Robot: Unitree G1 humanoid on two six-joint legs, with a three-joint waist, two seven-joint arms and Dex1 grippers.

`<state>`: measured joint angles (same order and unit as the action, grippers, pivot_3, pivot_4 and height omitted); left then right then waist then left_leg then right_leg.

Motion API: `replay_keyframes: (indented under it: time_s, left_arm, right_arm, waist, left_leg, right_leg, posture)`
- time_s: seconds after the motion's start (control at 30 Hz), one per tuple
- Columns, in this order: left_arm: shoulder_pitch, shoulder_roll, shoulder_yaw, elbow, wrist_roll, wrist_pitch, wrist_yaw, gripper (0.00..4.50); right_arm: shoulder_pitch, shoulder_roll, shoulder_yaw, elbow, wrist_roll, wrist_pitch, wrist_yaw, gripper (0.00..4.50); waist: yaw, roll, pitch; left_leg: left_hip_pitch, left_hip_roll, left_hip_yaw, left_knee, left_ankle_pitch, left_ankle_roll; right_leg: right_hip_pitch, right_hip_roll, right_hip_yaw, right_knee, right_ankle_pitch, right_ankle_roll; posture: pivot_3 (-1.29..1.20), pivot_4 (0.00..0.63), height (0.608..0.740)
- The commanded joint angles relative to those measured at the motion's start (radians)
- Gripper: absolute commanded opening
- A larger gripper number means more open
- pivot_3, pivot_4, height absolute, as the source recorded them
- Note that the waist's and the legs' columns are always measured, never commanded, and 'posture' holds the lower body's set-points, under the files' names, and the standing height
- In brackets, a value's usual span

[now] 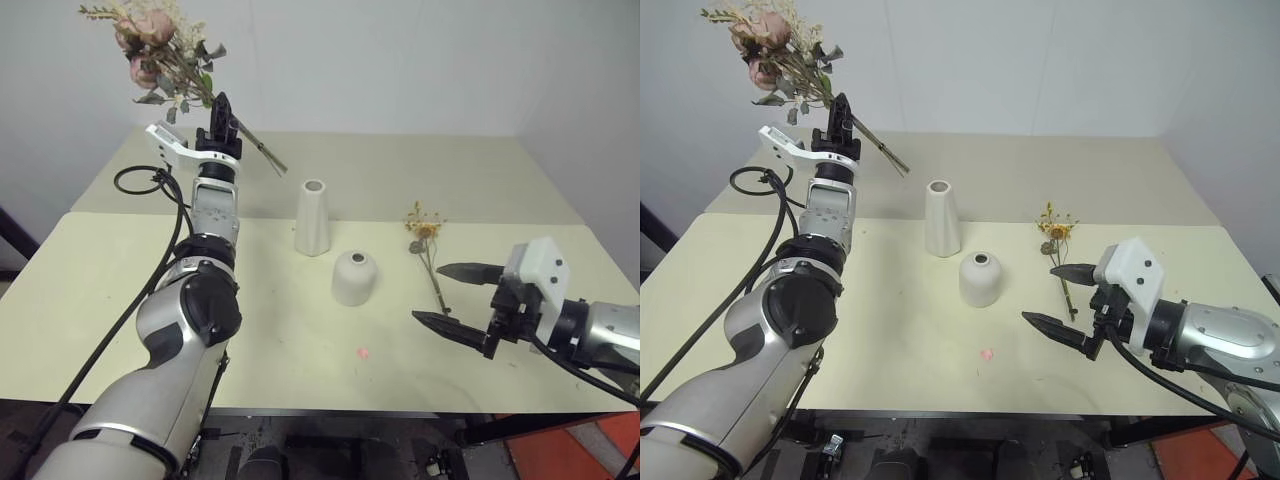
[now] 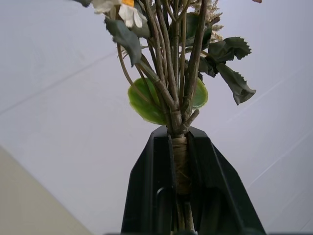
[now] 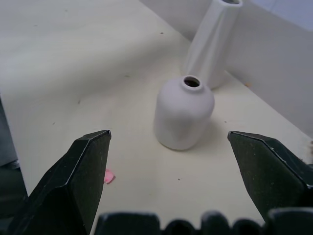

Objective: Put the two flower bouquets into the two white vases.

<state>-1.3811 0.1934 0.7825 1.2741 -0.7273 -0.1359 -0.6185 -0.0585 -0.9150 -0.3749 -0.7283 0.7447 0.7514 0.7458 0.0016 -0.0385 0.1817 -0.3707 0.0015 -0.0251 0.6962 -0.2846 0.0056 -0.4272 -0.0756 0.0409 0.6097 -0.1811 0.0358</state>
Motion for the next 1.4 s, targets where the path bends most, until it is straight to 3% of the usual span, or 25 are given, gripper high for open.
replay_keyframes:
  time_s: [0.03,0.47,1.4]
  left_arm:
    - [-0.066,-0.011,0.003,0.007,-0.002,-0.043,0.032,0.1]
    - [-0.065,-0.075,-0.014,0.039,0.039,-0.103,0.076,0.1]
    - [-0.055,-0.12,-0.059,0.065,0.182,-0.168,0.137,0.1]
  right_arm:
    - [0.003,-0.007,-0.034,-0.032,0.015,0.004,-0.022,4.5]
    - [0.055,-0.043,-0.127,-0.077,0.074,0.049,-0.049,4.5]
    - [0.235,-0.035,-0.333,-0.188,0.233,0.086,-0.144,4.5]
  waist:
    - [0.001,0.0,0.0]
    - [0.001,0.0,0.0]
    - [0.007,-0.001,0.0]
  left_leg:
    - [0.0,0.0,0.0,0.0,0.0,0.0]
    - [0.0,-0.001,0.0,0.0,0.0,0.0]
    - [0.001,-0.002,0.0,0.0,0.0,0.0]
  right_leg:
    - [0.0,0.0,0.0,0.0,0.0,0.0]
    - [0.001,-0.001,0.0,0.0,0.0,0.001]
    - [0.002,-0.001,0.0,0.0,-0.001,0.002]
  posture:
    - [0.0,0.15,0.74]
    - [0.0,0.15,0.74]
    - [0.0,0.15,0.74]
